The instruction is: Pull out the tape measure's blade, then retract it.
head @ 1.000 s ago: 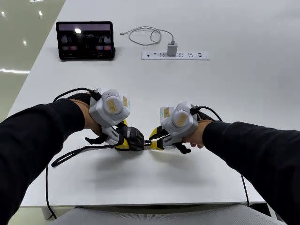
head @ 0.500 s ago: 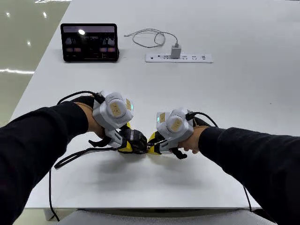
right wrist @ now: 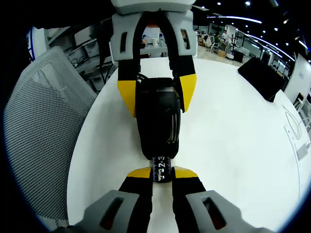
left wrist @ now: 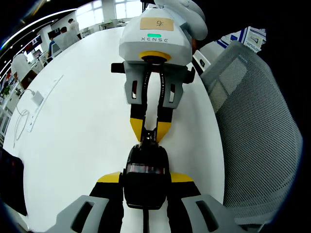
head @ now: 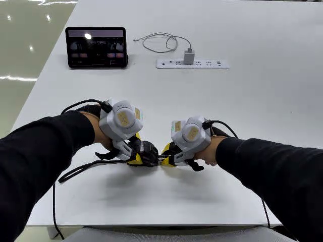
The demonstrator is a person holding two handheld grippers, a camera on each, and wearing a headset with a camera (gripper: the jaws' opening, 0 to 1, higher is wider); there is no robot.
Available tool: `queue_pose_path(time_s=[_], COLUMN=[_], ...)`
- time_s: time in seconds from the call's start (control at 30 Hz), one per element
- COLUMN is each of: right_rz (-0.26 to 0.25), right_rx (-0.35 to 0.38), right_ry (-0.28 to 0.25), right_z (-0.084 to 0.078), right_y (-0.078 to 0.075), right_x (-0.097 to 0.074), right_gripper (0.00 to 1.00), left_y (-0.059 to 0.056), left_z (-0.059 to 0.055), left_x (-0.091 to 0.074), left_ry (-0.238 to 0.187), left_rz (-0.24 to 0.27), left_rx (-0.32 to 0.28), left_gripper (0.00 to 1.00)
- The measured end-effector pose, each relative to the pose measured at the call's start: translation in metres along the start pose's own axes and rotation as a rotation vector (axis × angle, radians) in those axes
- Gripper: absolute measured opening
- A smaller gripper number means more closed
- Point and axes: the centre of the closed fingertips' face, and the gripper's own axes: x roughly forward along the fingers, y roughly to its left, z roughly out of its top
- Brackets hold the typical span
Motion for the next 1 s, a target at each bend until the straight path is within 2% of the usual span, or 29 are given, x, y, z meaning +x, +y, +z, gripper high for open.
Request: queue_pose_path(time_s=[1.0], right_rz=[-0.016], right_rx=[0.023], right_ry=[0.025], right_z=[-0.02], right_y=[-0.003], right_x=[-0.014], right_gripper=[0.1], left_y=[-0.002], left_z=[0.001], left_x=[-0.001], left_ry=[-0.001], left_rz=[0.004], left_rx=[-0.003], left_gripper=[0.3])
